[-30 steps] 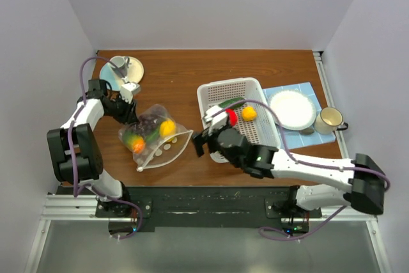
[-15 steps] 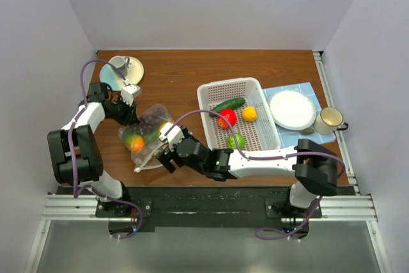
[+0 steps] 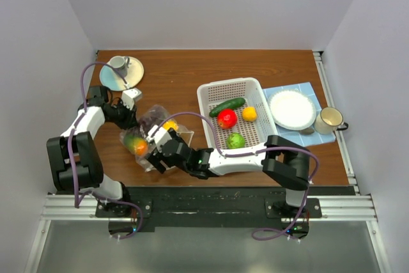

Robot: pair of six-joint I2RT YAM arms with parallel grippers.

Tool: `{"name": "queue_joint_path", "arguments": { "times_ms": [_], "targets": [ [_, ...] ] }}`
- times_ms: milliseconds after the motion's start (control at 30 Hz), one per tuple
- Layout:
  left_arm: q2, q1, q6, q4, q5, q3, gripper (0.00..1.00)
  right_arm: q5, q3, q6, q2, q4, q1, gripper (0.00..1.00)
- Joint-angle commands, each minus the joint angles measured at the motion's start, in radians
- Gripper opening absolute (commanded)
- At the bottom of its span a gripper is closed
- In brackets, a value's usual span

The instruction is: Open the zip-top bag and remove the fake food

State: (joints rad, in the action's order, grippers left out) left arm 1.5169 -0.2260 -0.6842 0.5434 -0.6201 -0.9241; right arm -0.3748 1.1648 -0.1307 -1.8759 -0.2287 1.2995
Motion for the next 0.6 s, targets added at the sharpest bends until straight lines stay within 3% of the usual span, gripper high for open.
{"name": "queue_joint_path", "arguments": {
  "times_ms": [0, 167, 400, 567],
  "targets": [
    [-0.017, 0.004, -0.031, 0.027, -0.004, 0.007, 0.24, -0.006, -0.023, -0.004, 0.052, -0.031, -0.005, 0.89],
    [-0.014, 0.002, -0.037, 0.032, 0.003, 0.002, 0.24, -0.016, -0.051, 0.009, 0.064, -0.034, -0.005, 0.89],
    [-0.003, 0.004, -0.038, 0.033, 0.008, -0.005, 0.24, 0.042, -0.194, -0.006, 0.274, -0.041, -0.003, 0.90],
    [0.003, 0.002, -0.035, 0.033, 0.008, -0.013, 0.24, 0.047, -0.229, 0.002, 0.296, -0.032, -0.003, 0.89]
  ]
}}
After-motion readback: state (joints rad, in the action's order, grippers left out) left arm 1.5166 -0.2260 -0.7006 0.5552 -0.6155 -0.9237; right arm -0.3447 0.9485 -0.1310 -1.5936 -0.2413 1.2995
